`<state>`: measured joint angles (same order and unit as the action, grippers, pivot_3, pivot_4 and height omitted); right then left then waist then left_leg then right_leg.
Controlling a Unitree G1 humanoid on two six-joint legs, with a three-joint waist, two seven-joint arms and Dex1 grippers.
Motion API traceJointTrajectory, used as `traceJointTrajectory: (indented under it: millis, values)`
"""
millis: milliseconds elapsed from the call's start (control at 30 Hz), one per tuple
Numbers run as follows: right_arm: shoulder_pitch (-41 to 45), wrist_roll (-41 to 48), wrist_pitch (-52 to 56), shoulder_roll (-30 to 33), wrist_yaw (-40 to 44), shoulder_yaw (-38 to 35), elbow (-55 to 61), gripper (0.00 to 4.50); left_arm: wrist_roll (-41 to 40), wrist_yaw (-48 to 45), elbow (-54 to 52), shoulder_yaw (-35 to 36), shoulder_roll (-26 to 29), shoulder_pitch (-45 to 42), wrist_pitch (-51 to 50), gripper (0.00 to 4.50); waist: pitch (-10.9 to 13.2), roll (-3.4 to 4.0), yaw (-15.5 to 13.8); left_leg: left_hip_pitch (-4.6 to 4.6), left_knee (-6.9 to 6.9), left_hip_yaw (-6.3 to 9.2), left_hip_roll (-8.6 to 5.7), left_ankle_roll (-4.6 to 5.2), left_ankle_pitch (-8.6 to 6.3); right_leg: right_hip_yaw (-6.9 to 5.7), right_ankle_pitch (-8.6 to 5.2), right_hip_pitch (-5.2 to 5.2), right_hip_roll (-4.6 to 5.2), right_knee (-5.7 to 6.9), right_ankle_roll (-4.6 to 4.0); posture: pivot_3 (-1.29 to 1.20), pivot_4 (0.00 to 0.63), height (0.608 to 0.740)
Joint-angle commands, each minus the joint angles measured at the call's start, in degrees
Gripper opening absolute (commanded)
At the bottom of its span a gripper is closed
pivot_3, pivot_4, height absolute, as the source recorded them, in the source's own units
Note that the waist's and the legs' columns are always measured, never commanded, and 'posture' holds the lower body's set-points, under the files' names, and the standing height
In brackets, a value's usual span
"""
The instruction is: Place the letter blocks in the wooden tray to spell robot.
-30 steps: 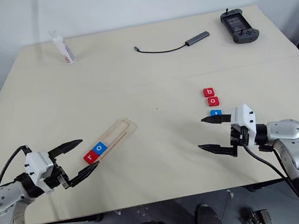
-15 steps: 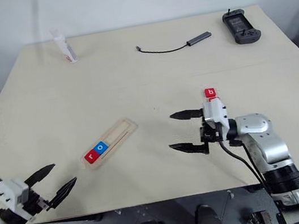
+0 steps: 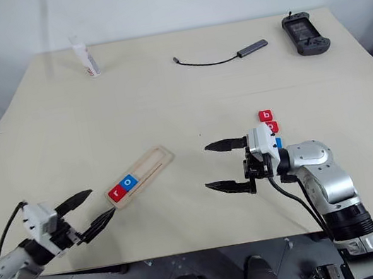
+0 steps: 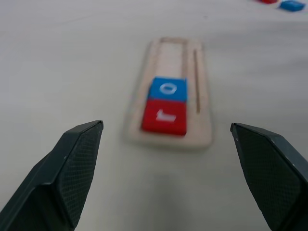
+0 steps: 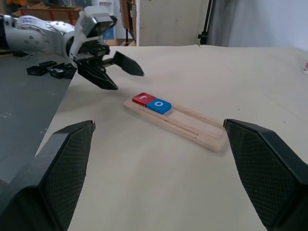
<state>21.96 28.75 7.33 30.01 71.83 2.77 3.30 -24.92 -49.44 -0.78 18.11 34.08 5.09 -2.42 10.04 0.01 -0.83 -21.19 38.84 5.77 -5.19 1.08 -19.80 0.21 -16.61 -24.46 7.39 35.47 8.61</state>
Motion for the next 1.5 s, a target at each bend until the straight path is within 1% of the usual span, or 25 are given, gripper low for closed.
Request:
traceJointTrajectory:
  millis: [33, 300, 567, 733, 1000, 1167, 1267, 1333, 1500]
  values:
    - [-0.5, 1.2, 0.9, 1.1, -0.6, -1.3, 3.5, 4.48, 2.3, -0.5, 4.3, -1.6, 0.5, -1.9, 0.9, 4.50, 0.0, 0.00, 0.4, 0.00, -0.01, 0.00, 0.00, 0.00, 0.00, 0.00, 0.00, 0.00, 0.00, 0.03, 0.00, 0.00, 0.150, 0.740]
    - [-2.6, 1.5, 2.1, 1.7, -2.3, -2.0, 6.2, 4.48, 6.5, -1.5, 11.4, -6.0, 1.4, -6.3, 1.2, 4.50, 0.0, 0.01, 0.5, 0.04, 0.08, 0.01, -0.02, -0.01, 0.01, -0.03, 0.00, 0.03, 0.04, 0.05, 0.00, 0.00, 0.150, 0.740]
    - [-3.7, 1.7, 2.5, 1.7, -3.5, -2.3, 7.6, 4.48, 7.7, -2.2, 12.2, -8.2, 1.5, -8.3, 1.1, 4.50, -0.1, 0.16, -0.2, 0.08, 0.14, -0.01, -0.05, -0.03, 0.03, 0.00, 0.00, 0.05, 0.06, 0.12, 0.00, 0.00, 0.150, 0.740]
    - [-3.5, 1.6, 2.1, 1.6, -3.7, -2.2, 7.2, 4.50, 9.4, -2.8, 12.7, -9.8, 2.2, -9.1, 2.2, 3.39, -0.1, 0.19, -0.5, 0.07, 0.14, -0.01, -0.06, -0.02, 0.03, 0.01, 0.00, 0.05, 0.07, 0.11, 0.00, 0.00, 0.150, 0.740]
    - [-3.4, 1.3, 1.3, 1.2, -4.0, -2.0, 6.7, 4.50, 8.8, -2.4, 12.0, -9.7, 2.1, -9.0, 2.6, 3.39, -0.1, 0.19, -0.5, 0.07, 0.14, -0.01, -0.06, -0.02, 0.03, 0.01, 0.00, 0.05, 0.07, 0.11, 0.00, 0.00, 0.150, 0.740]
    - [-3.7, 1.3, 1.1, 1.7, -4.0, -2.6, 6.6, 4.50, 4.3, -6.3, 7.4, -9.3, 1.2, -9.4, 3.4, 3.39, -0.1, 0.18, -0.5, 0.06, 0.14, -0.01, -0.06, -0.02, 0.03, 0.01, 0.00, 0.05, 0.07, 0.11, 0.00, 0.00, 0.150, 0.740]
    - [-5.0, 1.8, 1.4, 3.7, -3.7, -4.3, 7.4, 4.50, 5.1, -9.9, 5.0, -12.2, 1.9, -11.1, 4.6, 3.39, -0.1, 0.17, -0.6, -0.01, 0.13, 0.01, -0.06, -0.02, 0.03, -0.02, 0.00, 0.03, 0.07, 0.07, 0.00, 0.00, 0.150, 0.740]
    - [-6.7, 2.2, 1.9, 5.6, -3.7, -5.9, 8.6, 4.50, 5.2, -11.3, 4.5, -14.3, 1.5, -13.8, 4.2, 3.39, -0.1, 0.15, -0.7, -0.03, 0.13, 0.03, -0.08, 0.01, 0.02, -0.03, 0.00, 0.03, 0.08, 0.04, 0.00, 0.00, 0.150, 0.740]
    - [-14.5, 3.6, 2.9, 10.6, -3.9, -11.4, 12.6, 4.50, 8.7, -16.1, 9.3, -21.9, -0.7, -23.7, 6.0, 3.39, -0.1, 0.14, -0.7, -0.07, 0.14, 0.03, -0.08, 0.01, 0.02, -0.08, 0.00, 0.03, 0.06, 0.00, 0.01, 0.00, 0.150, 0.740]
